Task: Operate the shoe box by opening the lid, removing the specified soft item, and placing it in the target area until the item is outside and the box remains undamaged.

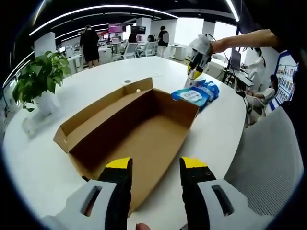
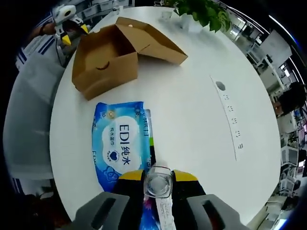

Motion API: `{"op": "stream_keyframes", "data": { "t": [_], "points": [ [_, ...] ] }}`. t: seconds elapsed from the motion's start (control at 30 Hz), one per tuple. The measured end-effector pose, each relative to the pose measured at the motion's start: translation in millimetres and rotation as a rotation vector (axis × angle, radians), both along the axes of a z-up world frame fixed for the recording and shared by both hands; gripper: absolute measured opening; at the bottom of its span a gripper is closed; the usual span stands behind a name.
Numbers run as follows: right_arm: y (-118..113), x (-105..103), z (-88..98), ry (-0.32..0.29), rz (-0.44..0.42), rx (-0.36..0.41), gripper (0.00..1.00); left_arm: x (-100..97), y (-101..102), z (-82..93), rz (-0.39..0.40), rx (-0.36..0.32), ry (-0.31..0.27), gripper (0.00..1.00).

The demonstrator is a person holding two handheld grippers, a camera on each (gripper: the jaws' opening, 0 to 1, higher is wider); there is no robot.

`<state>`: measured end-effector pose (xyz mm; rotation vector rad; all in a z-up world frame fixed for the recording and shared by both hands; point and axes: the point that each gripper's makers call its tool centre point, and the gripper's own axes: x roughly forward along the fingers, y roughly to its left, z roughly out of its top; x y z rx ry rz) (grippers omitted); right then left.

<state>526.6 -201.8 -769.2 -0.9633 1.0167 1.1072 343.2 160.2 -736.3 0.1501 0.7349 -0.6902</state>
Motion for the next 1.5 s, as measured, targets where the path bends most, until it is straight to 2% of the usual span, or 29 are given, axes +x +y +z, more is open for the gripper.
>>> {"op": "stream_keyframes", "data": {
  "t": [0.2,0.27,0.4,0.53,0.73,1.03,1.23,1.5],
  "points": [
    [-2,5,1.3,0.000,0.002,-0.029,0.17,1.7,-3,7.8,0.006,-0.019,-0.030,0.40],
    [2,8,3.9,-0.012,0.004,-0.032,0.17,-1.8,-2,6.5,0.001,-0.021,-0.024,0.40],
    [12,13,4.7,-0.022,-0.027,0.012,0.17,-9.9,-2,1.8,-0.027,0.002,0.010,0.41],
    [12,19,-2.6,-0.033,-0.006,-0.007,0.17,-12.0,0,6.6,-0.049,0.022,0.021,0.41],
    [17,14,-1.3,-0.021,-0.001,-0.004,0.17,-15.4,3,8.7,-0.073,0.052,0.040,0.41],
    [10,7,0.3,0.011,0.005,-0.014,0.17,-14.1,-4,13.7,-0.084,0.056,0.037,0.41],
    [4,10,-0.6,0.018,0.006,-0.024,0.18,-18.7,-6,11.9,-0.082,0.049,0.032,0.41],
    [-1,13,-2.7,0.020,0.070,-0.072,0.18,-25.7,0,11.2,-0.066,0.047,0.031,0.41]
  ]
}}
